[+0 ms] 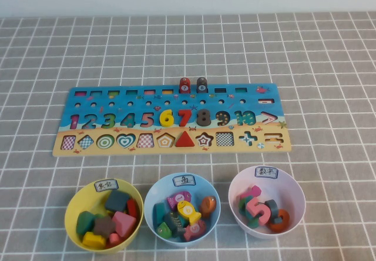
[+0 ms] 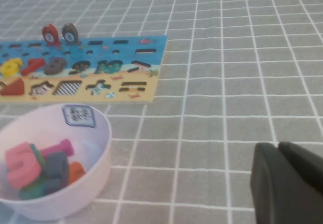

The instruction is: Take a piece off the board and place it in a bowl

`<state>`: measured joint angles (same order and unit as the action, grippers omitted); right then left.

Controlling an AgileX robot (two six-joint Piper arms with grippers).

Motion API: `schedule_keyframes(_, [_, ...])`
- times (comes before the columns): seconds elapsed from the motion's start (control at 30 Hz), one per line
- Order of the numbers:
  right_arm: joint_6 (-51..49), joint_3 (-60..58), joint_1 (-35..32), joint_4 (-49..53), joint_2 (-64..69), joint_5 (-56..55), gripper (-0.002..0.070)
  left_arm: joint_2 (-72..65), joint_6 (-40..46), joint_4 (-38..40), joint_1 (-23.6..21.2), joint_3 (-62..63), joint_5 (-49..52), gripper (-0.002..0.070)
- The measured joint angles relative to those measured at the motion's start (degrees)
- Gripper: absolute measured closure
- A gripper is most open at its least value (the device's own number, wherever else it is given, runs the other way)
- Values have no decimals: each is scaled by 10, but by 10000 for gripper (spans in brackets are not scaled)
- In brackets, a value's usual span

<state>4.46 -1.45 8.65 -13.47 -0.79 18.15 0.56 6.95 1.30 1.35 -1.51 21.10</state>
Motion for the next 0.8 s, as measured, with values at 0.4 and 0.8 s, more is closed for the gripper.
schedule_keyframes(0.4, [0,0,0,-213,0,-56,694,0,0,0,0,0,0,678])
schedule_keyframes(0.8, [0,0,0,-301,0,-81,694,0,0,0,0,0,0,678])
